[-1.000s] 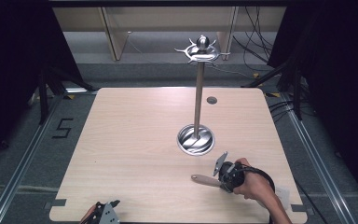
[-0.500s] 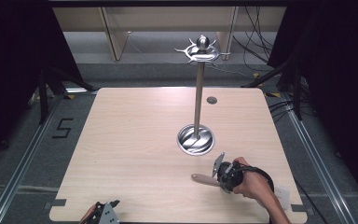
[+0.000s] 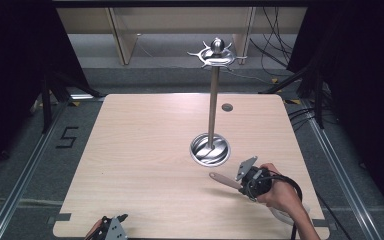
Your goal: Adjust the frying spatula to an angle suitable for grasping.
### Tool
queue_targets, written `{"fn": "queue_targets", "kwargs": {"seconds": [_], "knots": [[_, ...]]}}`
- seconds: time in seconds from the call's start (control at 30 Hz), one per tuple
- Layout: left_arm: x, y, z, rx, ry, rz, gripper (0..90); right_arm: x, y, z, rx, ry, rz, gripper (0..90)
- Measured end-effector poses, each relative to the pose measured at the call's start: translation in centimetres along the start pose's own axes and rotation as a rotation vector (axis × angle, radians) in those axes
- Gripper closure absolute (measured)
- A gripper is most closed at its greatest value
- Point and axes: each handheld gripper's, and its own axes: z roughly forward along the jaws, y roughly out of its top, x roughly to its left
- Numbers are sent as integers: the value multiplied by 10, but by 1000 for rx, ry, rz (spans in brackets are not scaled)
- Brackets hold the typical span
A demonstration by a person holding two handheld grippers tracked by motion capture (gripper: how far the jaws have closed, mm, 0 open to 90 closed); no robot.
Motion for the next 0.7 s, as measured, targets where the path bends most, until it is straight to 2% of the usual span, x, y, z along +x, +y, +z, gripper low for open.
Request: {"fn": "queue_targets", "kwargs": {"seconds": [0.03,0.1,0.13,0.2,0.27,0.3,0.33,0.37,0.47,0.5,0.57,0.6,0.63,0.7], "knots": [[0,0,0,-1,0,0,162,-1,-1,-3,-15,1,-2,756],[0,0,1,-7,17,-9,162,-5,-6,-13,-59,-13,26,756],[0,0,1,-7,17,-9,162,-5,-6,-13,-59,-13,26,756],[0,0,1,-14,9,-18,162,-7,-10,-21,-93,-37,57,757],[0,-1,1,-18,19,-25,162,-10,-11,-23,-112,-34,45,757],[0,0,1,-18,14,-22,162,-11,-14,-30,-125,-37,80,757],[0,0,1,-18,14,-22,162,-11,-14,-30,-125,-37,80,757],[2,0,-1,0,-2,5,162,-11,-17,-35,-155,-49,100,757],[2,0,-1,5,-5,9,162,-14,-19,-40,-184,-63,115,757],[0,-1,1,-17,20,-23,162,-15,-20,-43,-196,-66,125,756],[0,0,1,-16,11,-20,162,-17,-22,-49,-241,-67,119,756],[0,0,1,-16,11,-20,162,-17,-23,-52,-247,-69,139,757],[0,0,1,-16,11,-20,162,-17,-23,-52,-247,-69,139,757],[0,0,1,-16,12,-19,162,-19,-24,-54,-285,-85,112,757]]}}
